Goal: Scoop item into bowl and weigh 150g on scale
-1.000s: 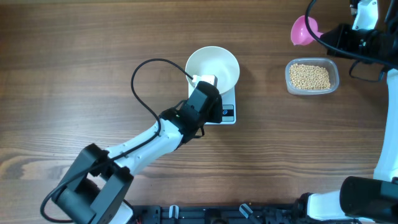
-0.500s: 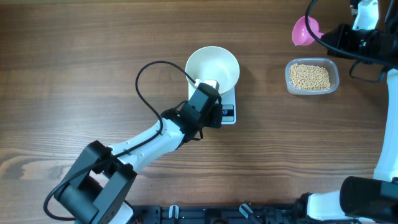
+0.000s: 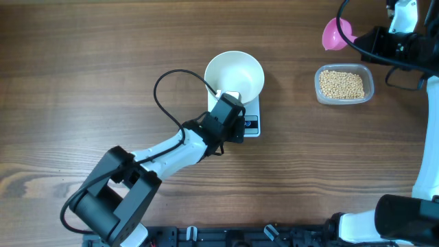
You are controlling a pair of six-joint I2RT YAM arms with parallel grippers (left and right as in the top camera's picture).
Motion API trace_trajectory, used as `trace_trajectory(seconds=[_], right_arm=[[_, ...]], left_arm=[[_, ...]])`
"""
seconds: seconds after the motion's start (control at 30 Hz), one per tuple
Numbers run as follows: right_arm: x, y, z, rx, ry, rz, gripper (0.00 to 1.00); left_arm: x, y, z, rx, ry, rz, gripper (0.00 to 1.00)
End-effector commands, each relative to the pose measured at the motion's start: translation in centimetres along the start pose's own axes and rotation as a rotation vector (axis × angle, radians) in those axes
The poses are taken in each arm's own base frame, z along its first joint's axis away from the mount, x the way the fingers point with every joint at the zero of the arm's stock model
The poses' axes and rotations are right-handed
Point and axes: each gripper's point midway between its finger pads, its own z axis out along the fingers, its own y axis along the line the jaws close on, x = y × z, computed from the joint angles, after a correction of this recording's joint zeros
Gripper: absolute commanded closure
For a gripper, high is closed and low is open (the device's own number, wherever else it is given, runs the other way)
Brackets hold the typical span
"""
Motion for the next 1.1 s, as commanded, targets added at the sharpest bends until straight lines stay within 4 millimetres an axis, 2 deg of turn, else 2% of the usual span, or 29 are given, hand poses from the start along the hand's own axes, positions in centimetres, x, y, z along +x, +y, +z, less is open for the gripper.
trace_trajectory(seconds=[0.0,0.13,0.5,0.73,1.07], right_arm=[[0.0,-0.2,0.4,0.003,0.009,0.007,0.96],[0.0,-0.2,0.4,0.003,0.009,0.007,0.96],[0.0,-0.2,0.4,0.002,0.009,0.008,0.96],[0.0,-0.2,0.4,0.003,0.009,0.008,0.96],[0.1,-0.2,0.4,0.002,0.01,0.008,0.96]], left_arm=[[-0.9,0.8,0.2,-0.056,-0.045,0.021,0.96],[-2.1,0.2,0.2,-0.033,-0.094,0.02,0.96],[-0.4,0.4,1.7,-0.024,-0.03,0.013,0.96],[0.0,-0.1,1.7,0.01,-0.008,0.011,0.96],[0.9,0.4,2.3,-0.008,0.022,0.01,0.96]])
